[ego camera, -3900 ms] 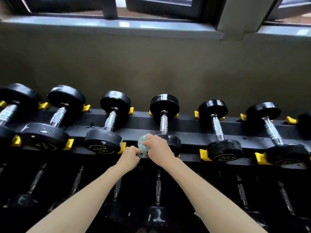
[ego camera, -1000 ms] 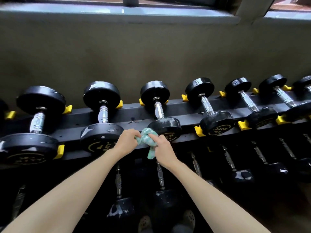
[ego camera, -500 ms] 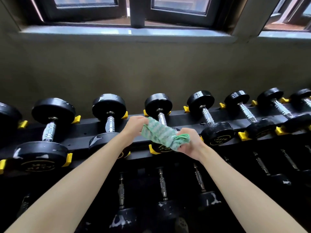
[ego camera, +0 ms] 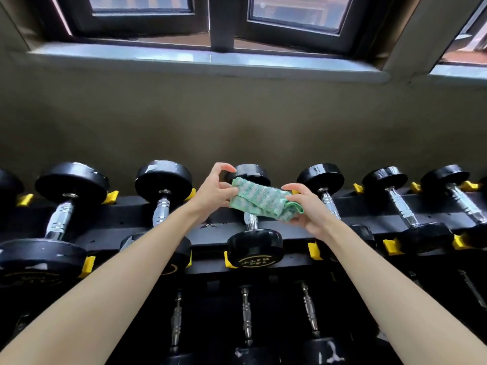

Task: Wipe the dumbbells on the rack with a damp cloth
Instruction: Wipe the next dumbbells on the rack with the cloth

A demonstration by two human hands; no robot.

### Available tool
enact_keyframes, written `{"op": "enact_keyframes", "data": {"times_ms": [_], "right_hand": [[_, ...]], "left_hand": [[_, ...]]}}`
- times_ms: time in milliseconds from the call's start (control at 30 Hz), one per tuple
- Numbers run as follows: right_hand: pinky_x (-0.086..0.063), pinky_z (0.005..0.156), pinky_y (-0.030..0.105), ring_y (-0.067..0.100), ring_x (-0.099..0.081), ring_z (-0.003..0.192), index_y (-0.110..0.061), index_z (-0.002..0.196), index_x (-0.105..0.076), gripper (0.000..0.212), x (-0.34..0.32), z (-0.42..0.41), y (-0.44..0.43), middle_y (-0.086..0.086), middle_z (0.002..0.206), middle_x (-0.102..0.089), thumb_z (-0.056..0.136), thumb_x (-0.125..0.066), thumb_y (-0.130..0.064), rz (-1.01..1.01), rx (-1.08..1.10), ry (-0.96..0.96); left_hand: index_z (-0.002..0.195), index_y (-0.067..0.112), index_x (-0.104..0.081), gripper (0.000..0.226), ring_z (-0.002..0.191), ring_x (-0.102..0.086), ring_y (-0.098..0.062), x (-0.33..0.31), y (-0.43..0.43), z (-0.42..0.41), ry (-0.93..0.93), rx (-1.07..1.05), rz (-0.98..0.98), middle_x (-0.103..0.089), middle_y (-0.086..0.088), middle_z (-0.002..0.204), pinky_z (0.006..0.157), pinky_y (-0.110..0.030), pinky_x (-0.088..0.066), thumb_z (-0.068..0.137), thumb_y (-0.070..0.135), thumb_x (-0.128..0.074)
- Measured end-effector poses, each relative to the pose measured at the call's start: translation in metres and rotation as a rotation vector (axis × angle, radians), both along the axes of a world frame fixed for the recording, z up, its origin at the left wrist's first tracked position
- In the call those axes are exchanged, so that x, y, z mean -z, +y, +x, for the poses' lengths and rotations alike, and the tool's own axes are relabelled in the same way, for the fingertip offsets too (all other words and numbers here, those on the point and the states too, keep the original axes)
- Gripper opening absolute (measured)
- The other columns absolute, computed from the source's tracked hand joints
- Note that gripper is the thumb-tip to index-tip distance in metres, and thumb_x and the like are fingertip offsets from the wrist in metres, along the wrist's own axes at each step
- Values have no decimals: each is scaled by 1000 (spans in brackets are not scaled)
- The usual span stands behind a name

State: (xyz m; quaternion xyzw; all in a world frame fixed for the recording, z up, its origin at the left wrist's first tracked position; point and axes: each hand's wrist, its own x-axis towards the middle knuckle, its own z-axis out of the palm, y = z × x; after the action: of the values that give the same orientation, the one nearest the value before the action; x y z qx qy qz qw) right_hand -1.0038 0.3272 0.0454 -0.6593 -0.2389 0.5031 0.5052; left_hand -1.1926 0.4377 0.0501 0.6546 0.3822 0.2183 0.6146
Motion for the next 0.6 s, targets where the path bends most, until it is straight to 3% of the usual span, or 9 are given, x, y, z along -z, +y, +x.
{"op": "enact_keyframes", "data": {"times_ms": [100, 167, 267, 367, 500, 600], "right_hand": [[-58, 70, 41, 18, -61, 75, -13, 90, -60, 22, 4, 12, 23, 10, 93, -59, 90, -45, 4, 42, -42, -111], [-57, 64, 32, 14, -58, 72, -12, 75, -63, 31, 9, 20, 38, 11, 94, -59, 87, -42, 8, 45, -83, -236], [-51, 60, 23, 14, -56, 83, -14, 74, -67, 24, 24, 29, 58, 13, 108, -58, 86, -50, -1, 34, -120, -351], [-44, 68, 22, 15, -54, 96, -17, 80, -65, 3, 45, 34, 71, 9, 114, -53, 80, -67, -19, -13, -182, -509], [-40, 66, 17, 17, -57, 93, -16, 88, -65, 15, 81, 29, 85, 10, 111, -57, 76, -72, -21, -54, -161, -513], [-44, 70, 23, 19, -57, 83, -9, 93, -70, 20, 95, 23, 94, 14, 98, -64, 76, -72, -19, -7, -85, -446]], "left_hand": [[79, 23, -57, 34, 63, -38, -18, 9, 14, 15, 151, 12, 166, -44, -6, 64, 64, -29, -36, 86, -5, -40], [67, 22, -62, 38, 70, -42, -15, 16, 20, 26, 266, -6, 237, -52, 0, 74, 68, -27, -34, 83, -4, -39], [74, 20, -66, 22, 90, -47, -12, 29, 26, 38, 363, -56, 269, -54, 0, 97, 79, -23, -34, 84, 6, -51], [81, 14, -67, 8, 91, -47, -11, 47, 33, 49, 398, -128, 301, -53, 0, 97, 75, -18, -30, 84, 12, -59], [78, 14, -62, 11, 95, -50, -17, 78, 44, 60, 454, -220, 240, -57, -3, 97, 74, -18, -30, 86, 11, -54], [79, 12, -59, 10, 89, -51, -17, 101, 54, 63, 447, -297, 110, -58, -1, 92, 74, -24, -35, 88, 11, -54]]}}
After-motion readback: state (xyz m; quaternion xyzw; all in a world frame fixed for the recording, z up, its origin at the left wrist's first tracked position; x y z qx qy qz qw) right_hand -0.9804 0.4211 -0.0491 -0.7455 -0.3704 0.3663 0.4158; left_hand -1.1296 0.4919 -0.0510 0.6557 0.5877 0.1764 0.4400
